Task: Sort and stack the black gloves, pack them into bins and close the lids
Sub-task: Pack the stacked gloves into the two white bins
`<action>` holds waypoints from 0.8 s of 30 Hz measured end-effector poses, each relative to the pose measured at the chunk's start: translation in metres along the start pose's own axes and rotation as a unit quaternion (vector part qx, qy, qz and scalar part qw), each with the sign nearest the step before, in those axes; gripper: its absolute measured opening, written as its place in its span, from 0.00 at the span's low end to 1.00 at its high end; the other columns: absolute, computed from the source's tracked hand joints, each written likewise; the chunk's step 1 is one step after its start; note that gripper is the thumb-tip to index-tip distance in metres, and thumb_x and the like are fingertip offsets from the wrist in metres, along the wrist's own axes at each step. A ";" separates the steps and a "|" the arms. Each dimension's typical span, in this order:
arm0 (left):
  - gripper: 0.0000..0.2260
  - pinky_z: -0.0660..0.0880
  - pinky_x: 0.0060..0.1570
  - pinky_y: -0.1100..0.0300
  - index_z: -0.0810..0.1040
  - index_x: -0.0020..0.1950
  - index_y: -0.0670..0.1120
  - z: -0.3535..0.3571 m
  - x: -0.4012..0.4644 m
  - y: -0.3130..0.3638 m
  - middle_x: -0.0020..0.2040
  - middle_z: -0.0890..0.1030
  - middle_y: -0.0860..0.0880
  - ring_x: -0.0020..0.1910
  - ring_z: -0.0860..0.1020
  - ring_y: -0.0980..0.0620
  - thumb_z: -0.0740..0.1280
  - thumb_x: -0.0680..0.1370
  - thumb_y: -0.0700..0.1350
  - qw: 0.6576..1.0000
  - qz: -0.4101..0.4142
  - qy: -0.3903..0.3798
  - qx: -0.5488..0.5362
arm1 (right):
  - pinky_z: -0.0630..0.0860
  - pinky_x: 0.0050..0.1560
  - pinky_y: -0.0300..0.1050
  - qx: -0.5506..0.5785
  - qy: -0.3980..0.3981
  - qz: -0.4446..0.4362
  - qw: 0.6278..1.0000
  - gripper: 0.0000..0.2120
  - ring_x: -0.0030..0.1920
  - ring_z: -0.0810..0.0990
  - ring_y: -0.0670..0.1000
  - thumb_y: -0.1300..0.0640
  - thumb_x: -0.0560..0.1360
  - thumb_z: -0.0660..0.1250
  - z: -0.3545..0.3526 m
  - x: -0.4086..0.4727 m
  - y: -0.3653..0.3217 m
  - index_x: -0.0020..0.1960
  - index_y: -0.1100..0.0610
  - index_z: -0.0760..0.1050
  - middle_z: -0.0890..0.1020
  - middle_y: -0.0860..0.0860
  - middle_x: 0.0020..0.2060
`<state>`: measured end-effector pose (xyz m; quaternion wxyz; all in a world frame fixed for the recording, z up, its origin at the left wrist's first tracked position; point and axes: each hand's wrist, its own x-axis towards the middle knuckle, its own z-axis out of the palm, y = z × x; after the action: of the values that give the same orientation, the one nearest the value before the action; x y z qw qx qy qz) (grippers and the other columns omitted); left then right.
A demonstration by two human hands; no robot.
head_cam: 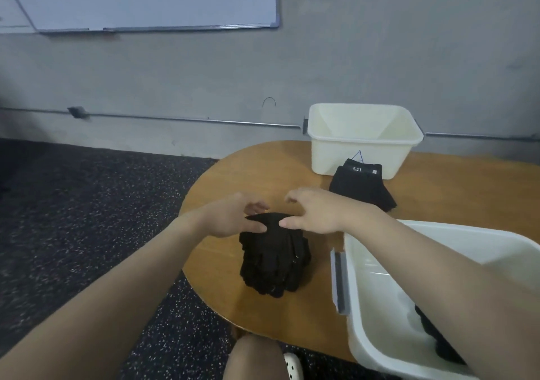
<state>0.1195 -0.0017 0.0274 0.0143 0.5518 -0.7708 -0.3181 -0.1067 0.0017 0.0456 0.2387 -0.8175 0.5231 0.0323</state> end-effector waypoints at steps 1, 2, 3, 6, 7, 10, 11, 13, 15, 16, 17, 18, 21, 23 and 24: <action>0.24 0.69 0.73 0.52 0.73 0.74 0.51 0.000 0.004 -0.002 0.71 0.77 0.53 0.70 0.74 0.54 0.74 0.79 0.51 1.000 0.003 -0.014 -0.005 | 0.70 0.70 0.50 0.007 -0.010 0.000 1.000 0.33 0.72 0.71 0.55 0.37 0.79 0.67 0.002 0.005 0.001 0.78 0.51 0.64 0.70 0.52 0.75; 0.24 0.68 0.74 0.51 0.74 0.73 0.52 0.000 0.007 -0.005 0.70 0.77 0.53 0.70 0.74 0.53 0.74 0.78 0.51 1.000 0.003 -0.026 -0.014 | 0.71 0.69 0.50 0.013 -0.022 -0.002 1.000 0.34 0.71 0.72 0.54 0.38 0.78 0.68 0.004 0.010 0.002 0.78 0.51 0.64 0.71 0.51 0.75; 0.24 0.67 0.75 0.50 0.74 0.72 0.52 0.001 0.010 -0.007 0.70 0.77 0.53 0.70 0.73 0.53 0.75 0.78 0.51 0.999 0.002 -0.036 -0.023 | 0.72 0.69 0.49 0.017 -0.034 -0.007 0.999 0.33 0.70 0.73 0.54 0.38 0.78 0.69 0.007 0.014 0.003 0.78 0.51 0.65 0.72 0.51 0.74; 0.25 0.68 0.75 0.50 0.74 0.72 0.53 0.003 0.017 -0.012 0.69 0.77 0.54 0.69 0.74 0.53 0.76 0.77 0.51 0.998 -0.004 -0.054 -0.037 | 0.74 0.67 0.48 0.041 -0.053 -0.019 0.998 0.29 0.67 0.75 0.52 0.40 0.78 0.70 0.017 0.022 0.007 0.74 0.51 0.69 0.75 0.50 0.71; 0.25 0.68 0.74 0.50 0.74 0.72 0.53 0.003 0.019 -0.013 0.69 0.77 0.54 0.68 0.74 0.54 0.76 0.77 0.51 0.997 -0.004 -0.063 -0.041 | 0.74 0.66 0.48 0.048 -0.052 -0.021 0.997 0.29 0.67 0.76 0.52 0.41 0.78 0.70 0.020 0.024 0.009 0.74 0.51 0.70 0.76 0.49 0.70; 0.25 0.70 0.73 0.50 0.74 0.72 0.53 0.003 0.023 -0.017 0.67 0.79 0.55 0.67 0.75 0.54 0.75 0.77 0.55 0.996 -0.003 -0.087 -0.034 | 0.76 0.65 0.50 0.063 -0.054 -0.027 0.996 0.27 0.64 0.78 0.51 0.41 0.78 0.71 0.025 0.028 0.012 0.72 0.49 0.71 0.78 0.47 0.66; 0.25 0.71 0.71 0.49 0.75 0.71 0.53 0.003 0.025 -0.019 0.66 0.80 0.55 0.65 0.76 0.54 0.75 0.76 0.56 0.996 -0.002 -0.087 -0.032 | 0.77 0.64 0.50 0.068 -0.054 -0.028 0.996 0.26 0.62 0.78 0.51 0.41 0.78 0.71 0.026 0.029 0.012 0.72 0.49 0.71 0.78 0.47 0.64; 0.23 0.74 0.67 0.48 0.77 0.68 0.53 0.003 0.026 -0.021 0.61 0.81 0.55 0.61 0.78 0.53 0.76 0.76 0.57 0.996 0.000 -0.080 -0.029 | 0.78 0.61 0.50 0.079 -0.046 -0.030 0.995 0.24 0.58 0.80 0.49 0.42 0.77 0.72 0.027 0.031 0.013 0.70 0.47 0.72 0.79 0.46 0.62; 0.20 0.77 0.63 0.48 0.78 0.66 0.52 0.004 0.027 -0.022 0.58 0.82 0.55 0.57 0.80 0.53 0.75 0.76 0.55 0.997 0.008 -0.075 -0.021 | 0.79 0.57 0.48 0.082 -0.040 -0.032 0.995 0.22 0.54 0.80 0.47 0.43 0.77 0.73 0.028 0.032 0.012 0.68 0.46 0.72 0.79 0.45 0.58; 0.19 0.77 0.61 0.48 0.78 0.65 0.52 0.005 0.026 -0.021 0.56 0.82 0.55 0.56 0.80 0.53 0.75 0.77 0.55 0.997 0.012 -0.074 -0.023 | 0.79 0.55 0.47 0.082 -0.041 -0.034 0.995 0.22 0.53 0.79 0.47 0.44 0.77 0.73 0.028 0.032 0.011 0.68 0.46 0.72 0.79 0.45 0.57; 0.19 0.78 0.60 0.49 0.79 0.65 0.52 0.006 0.026 -0.020 0.56 0.83 0.54 0.55 0.81 0.53 0.75 0.77 0.54 0.997 0.013 -0.075 -0.026 | 0.79 0.54 0.46 0.082 -0.044 -0.035 0.995 0.21 0.52 0.79 0.47 0.45 0.78 0.73 0.028 0.033 0.010 0.68 0.46 0.72 0.79 0.45 0.56; 0.18 0.79 0.59 0.49 0.79 0.65 0.52 0.007 0.025 -0.020 0.55 0.83 0.54 0.54 0.81 0.53 0.75 0.77 0.54 0.997 0.013 -0.074 -0.029 | 0.79 0.53 0.45 0.080 -0.048 -0.033 0.995 0.20 0.52 0.79 0.47 0.45 0.78 0.72 0.028 0.033 0.009 0.67 0.47 0.72 0.78 0.46 0.55; 0.12 0.79 0.51 0.55 0.79 0.57 0.53 0.010 0.022 -0.018 0.50 0.83 0.53 0.49 0.81 0.52 0.75 0.77 0.53 0.998 0.013 -0.058 -0.020 | 0.79 0.50 0.47 0.074 -0.060 -0.024 0.995 0.14 0.48 0.80 0.48 0.45 0.78 0.72 0.028 0.032 0.008 0.59 0.50 0.76 0.79 0.48 0.51; 0.09 0.75 0.44 0.58 0.77 0.52 0.56 0.011 0.017 -0.014 0.47 0.82 0.54 0.45 0.80 0.54 0.75 0.77 0.52 0.999 0.024 -0.036 -0.004 | 0.79 0.49 0.48 0.079 -0.062 -0.019 0.995 0.13 0.48 0.80 0.50 0.45 0.78 0.73 0.027 0.030 0.006 0.57 0.50 0.77 0.80 0.50 0.51; 0.09 0.73 0.43 0.58 0.76 0.50 0.57 0.012 0.013 -0.012 0.46 0.81 0.55 0.44 0.79 0.55 0.75 0.77 0.52 0.999 0.030 -0.026 0.002 | 0.79 0.48 0.47 0.081 -0.061 -0.018 0.995 0.12 0.48 0.80 0.50 0.45 0.78 0.73 0.025 0.028 0.004 0.56 0.49 0.76 0.80 0.50 0.51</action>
<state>0.1200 -0.0098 0.0073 0.0026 0.5204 -0.7876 -0.3299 -0.0928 -0.0129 0.0131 0.3364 -0.8012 0.4936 0.0351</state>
